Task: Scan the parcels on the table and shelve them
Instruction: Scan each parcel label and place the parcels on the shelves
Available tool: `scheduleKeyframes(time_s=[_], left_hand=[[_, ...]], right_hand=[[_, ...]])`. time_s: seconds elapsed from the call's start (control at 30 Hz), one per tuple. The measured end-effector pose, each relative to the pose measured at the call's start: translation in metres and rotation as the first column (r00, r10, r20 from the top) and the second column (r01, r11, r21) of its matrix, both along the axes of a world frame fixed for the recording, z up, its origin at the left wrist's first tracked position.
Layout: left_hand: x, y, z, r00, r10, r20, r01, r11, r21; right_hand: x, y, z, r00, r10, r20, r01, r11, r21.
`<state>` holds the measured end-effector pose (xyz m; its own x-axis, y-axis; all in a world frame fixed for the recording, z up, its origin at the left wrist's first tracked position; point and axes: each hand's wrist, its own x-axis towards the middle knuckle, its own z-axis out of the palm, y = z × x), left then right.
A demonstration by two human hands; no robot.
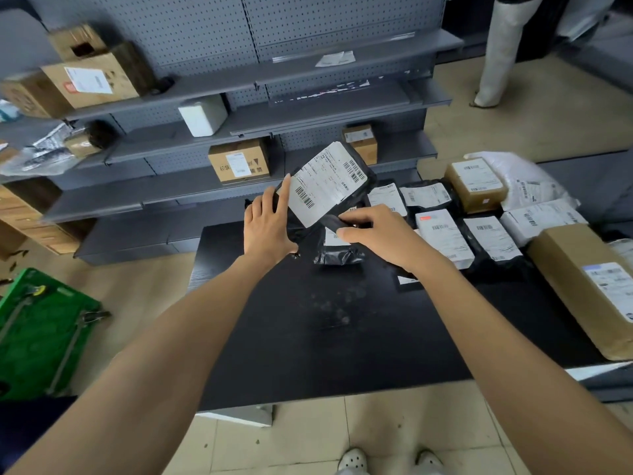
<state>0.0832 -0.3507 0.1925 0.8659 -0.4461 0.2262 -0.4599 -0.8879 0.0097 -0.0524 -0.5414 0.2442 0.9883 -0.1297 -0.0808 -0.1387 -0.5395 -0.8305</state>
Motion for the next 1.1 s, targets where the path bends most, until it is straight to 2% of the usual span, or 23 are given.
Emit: scheduleKeyframes(time_s=[0.47,0.7,0.93,1.1], left_hand=[[0.010,0.038,-0.016,0.990,-0.096,-0.101,0.100,0.994,0.034],[-0.006,-0.015,-0.025,0.950,-0.277,-0.146,0.281,0.960,0.005],[-0.073,-0.131,-0.054,0.830,-0.513,-0.220,0.520,0.854,-0.029],[-0.171,-0.230,-0.066,0.665,-0.693,-0.278,0.715,0.698,-0.028]], right_hand=[[-0.005,0.047,-0.021,0.983,-0.182,-0.030,0.182,0.983,0.005],[-0.051,0.021,-0.035,0.930,-0.364,-0.047,0.363,0.931,-0.023],[-0.145,-0.040,-0.045,0.775,-0.622,-0.110,0.618,0.783,-0.072],[-0.241,-0.083,-0.044,0.633,-0.771,-0.075,0.768,0.637,-0.069]])
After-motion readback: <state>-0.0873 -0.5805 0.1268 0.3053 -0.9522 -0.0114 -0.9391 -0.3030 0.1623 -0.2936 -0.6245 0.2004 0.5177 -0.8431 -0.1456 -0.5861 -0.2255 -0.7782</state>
